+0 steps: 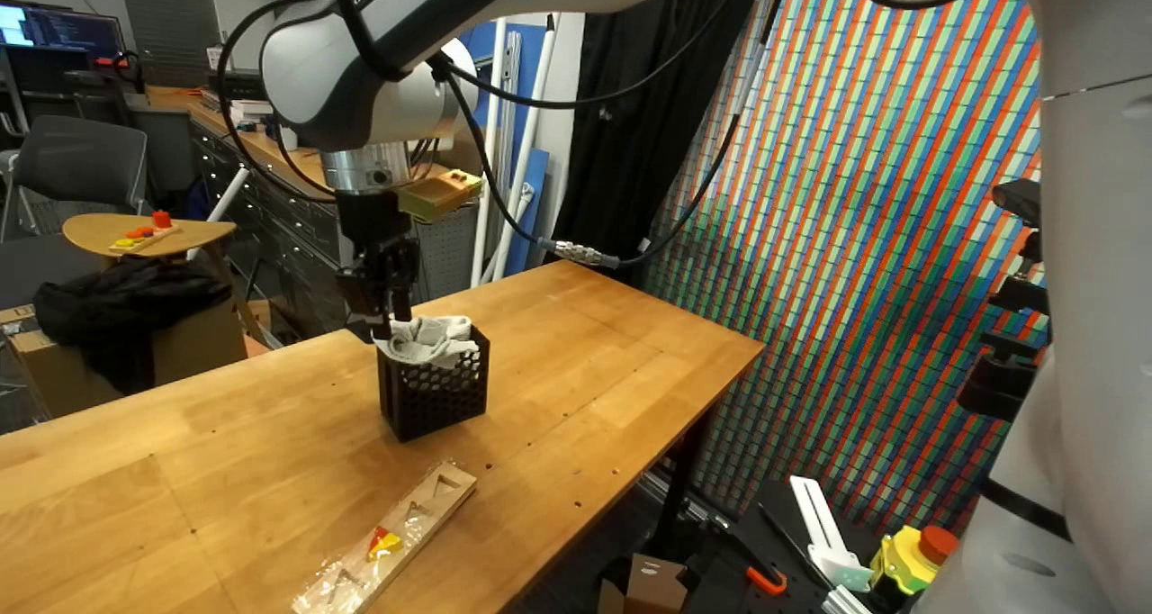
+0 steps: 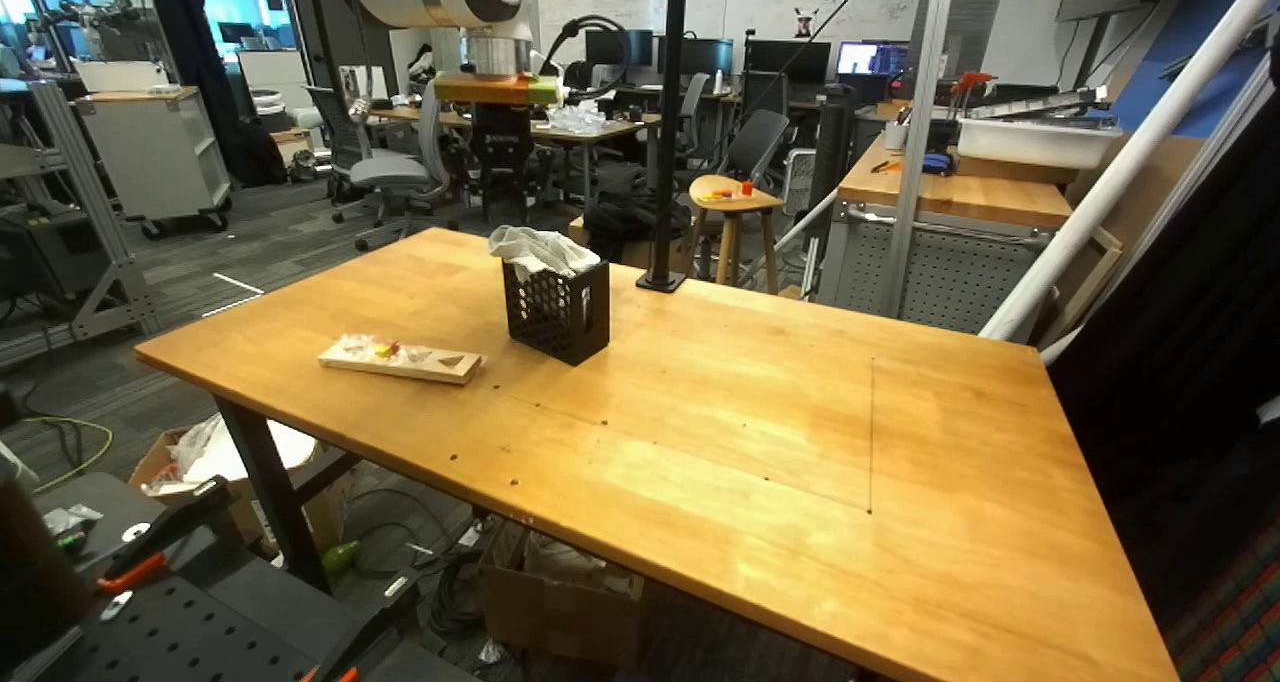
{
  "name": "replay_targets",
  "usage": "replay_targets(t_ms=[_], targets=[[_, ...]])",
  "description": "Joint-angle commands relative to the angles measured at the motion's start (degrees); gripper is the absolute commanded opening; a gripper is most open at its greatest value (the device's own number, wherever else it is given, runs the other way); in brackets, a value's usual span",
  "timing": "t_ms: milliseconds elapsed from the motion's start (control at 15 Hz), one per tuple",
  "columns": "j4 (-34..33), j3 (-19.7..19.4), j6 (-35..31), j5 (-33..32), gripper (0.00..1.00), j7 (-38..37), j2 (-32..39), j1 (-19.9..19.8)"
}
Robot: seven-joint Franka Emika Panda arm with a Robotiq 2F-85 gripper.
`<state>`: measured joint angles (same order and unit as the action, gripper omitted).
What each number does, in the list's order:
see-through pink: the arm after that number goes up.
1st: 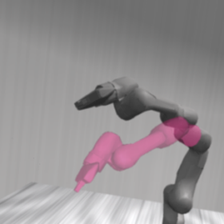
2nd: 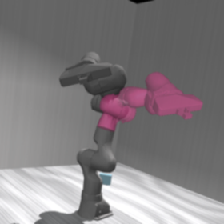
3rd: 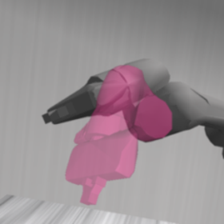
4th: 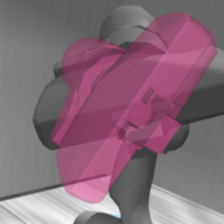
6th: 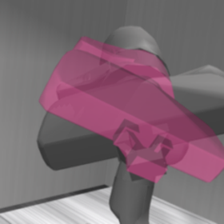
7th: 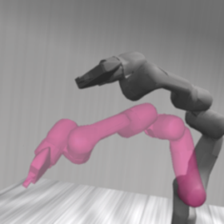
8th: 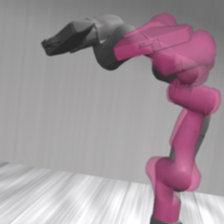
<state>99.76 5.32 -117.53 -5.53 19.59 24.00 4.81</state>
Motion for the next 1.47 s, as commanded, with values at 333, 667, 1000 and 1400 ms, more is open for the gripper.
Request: replay_targets(t_ms=[333,667,1000,1400], targets=[[-0.56,0.22,-2.28,-2.92,0.70,0.88,1.64,-0.59],[-0.47,0.72,-3.42,-1.66,0.42,0.81,2.96,-0.85],[-0.38,0.73,-3.64,-1.68,0.04,0.61,3.18,-0.85],[-0.61,0.50,-3.32,-2.30,0.06,0.75,2.54,-0.82]])
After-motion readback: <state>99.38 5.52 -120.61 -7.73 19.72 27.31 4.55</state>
